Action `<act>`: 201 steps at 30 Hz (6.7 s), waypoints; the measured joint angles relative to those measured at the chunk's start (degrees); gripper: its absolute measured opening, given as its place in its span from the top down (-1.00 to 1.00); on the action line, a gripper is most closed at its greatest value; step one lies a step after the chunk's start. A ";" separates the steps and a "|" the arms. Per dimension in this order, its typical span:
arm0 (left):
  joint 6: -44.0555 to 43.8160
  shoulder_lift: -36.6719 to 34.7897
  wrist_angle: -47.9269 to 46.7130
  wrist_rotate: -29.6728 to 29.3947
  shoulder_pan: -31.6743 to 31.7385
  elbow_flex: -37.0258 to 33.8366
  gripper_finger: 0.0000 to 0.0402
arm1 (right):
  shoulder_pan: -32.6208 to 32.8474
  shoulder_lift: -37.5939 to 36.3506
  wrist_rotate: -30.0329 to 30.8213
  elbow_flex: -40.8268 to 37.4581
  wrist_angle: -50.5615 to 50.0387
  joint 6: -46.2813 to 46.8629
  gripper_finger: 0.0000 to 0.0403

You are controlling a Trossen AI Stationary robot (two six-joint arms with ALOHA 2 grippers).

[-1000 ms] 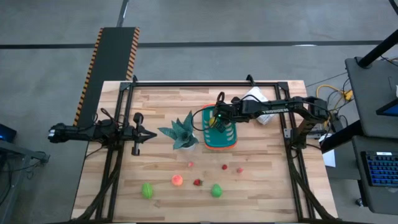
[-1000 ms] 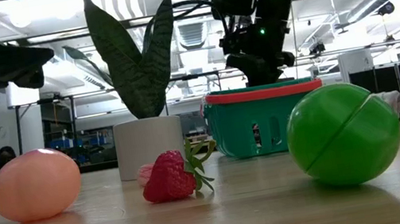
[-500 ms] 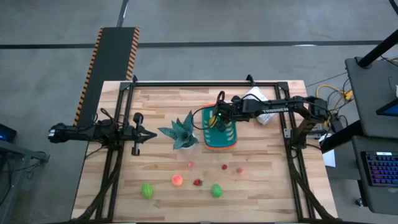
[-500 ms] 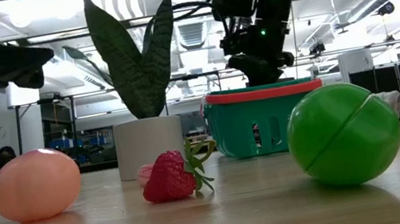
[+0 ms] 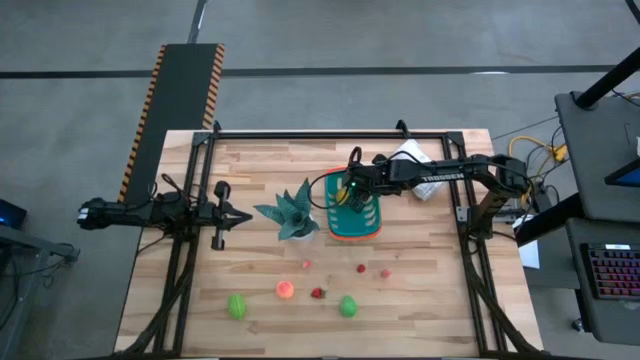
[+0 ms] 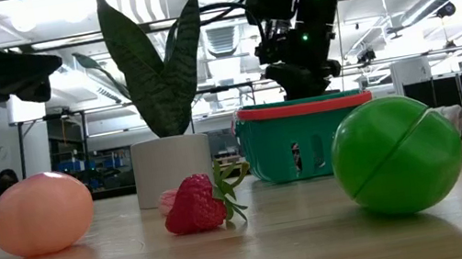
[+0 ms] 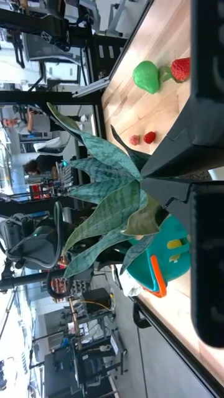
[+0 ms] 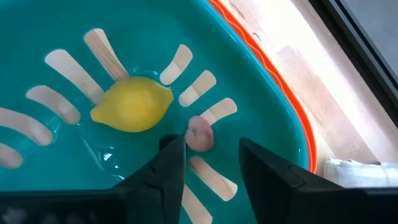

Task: Build produce basket
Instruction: Put the right peach into the basket

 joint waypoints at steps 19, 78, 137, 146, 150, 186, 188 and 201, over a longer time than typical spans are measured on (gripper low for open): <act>0.00 0.00 0.01 0.00 -0.01 0.00 1.00 | 10.37 -20.98 7.10 1.22 7.73 -7.31 -0.11; 0.00 -0.05 0.00 0.02 -0.01 0.00 1.00 | 49.07 -14.46 -0.12 -9.37 -6.97 19.94 -0.09; 0.00 0.02 -0.01 0.02 -0.01 -0.02 1.00 | 49.13 -7.48 1.42 -31.85 28.85 24.27 -0.08; 0.00 -0.05 0.01 0.02 -0.01 -0.02 1.00 | 48.93 -7.48 1.41 -31.85 28.89 24.27 0.23; 0.00 0.00 0.01 0.01 -0.01 -0.02 1.00 | 48.87 -7.48 1.40 -31.85 28.87 24.25 0.41; 0.00 0.04 -0.01 0.01 0.00 -0.02 1.00 | 48.77 -29.65 4.37 -23.10 35.08 -6.07 0.70; 0.00 -0.02 0.00 0.02 0.01 -0.02 1.00 | 48.78 -32.53 4.28 -22.99 36.88 -10.29 0.70; 0.00 -0.04 0.00 0.00 0.00 -0.02 1.00 | 48.78 -44.66 0.85 -22.91 44.30 -38.03 0.70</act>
